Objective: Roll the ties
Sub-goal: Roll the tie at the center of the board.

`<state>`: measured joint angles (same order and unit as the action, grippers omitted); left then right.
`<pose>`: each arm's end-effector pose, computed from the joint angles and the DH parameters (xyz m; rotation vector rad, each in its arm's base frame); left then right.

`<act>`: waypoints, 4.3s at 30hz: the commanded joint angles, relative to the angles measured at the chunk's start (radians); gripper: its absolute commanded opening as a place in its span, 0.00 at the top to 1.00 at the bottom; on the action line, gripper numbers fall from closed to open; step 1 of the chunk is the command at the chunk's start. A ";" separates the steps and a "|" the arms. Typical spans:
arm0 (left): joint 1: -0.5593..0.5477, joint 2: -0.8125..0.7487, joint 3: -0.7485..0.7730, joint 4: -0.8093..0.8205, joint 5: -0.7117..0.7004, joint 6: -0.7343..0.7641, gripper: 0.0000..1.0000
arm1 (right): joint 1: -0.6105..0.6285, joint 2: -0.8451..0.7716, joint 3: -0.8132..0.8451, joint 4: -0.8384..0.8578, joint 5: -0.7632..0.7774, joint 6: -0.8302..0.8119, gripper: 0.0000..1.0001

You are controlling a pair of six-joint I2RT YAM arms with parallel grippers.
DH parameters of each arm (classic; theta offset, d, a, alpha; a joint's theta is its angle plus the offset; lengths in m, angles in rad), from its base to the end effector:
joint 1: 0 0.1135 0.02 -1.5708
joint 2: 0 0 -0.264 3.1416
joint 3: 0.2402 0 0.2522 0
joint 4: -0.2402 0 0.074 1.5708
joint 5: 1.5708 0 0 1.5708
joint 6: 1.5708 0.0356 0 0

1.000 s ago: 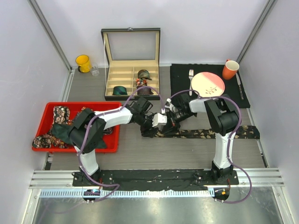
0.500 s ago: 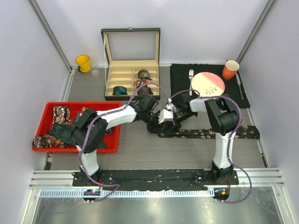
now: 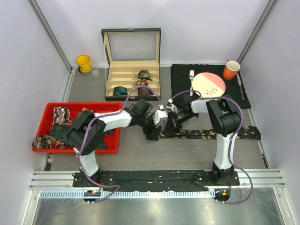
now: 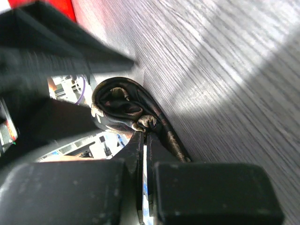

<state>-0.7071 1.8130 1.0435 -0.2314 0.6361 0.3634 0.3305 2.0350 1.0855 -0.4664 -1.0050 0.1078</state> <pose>0.2572 -0.2476 0.1560 1.5016 2.0534 -0.9482 0.3156 0.1400 0.0933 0.4114 -2.6509 -1.4829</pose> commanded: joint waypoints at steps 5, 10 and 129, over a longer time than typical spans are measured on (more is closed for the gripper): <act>0.043 -0.087 -0.134 0.260 0.016 -0.075 0.29 | -0.007 0.017 -0.047 0.055 0.259 -0.060 0.99; 0.041 -0.055 -0.128 0.299 0.065 -0.049 0.33 | -0.007 0.019 -0.049 0.057 0.266 -0.053 0.99; -0.035 -0.207 -0.139 0.421 -0.135 -0.248 0.00 | -0.064 -0.081 -0.121 0.069 0.261 -0.013 0.99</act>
<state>-0.7387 1.6009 0.9413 -0.0799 0.4763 0.3096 0.2707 1.9495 0.9836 -0.4194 -0.9287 0.1604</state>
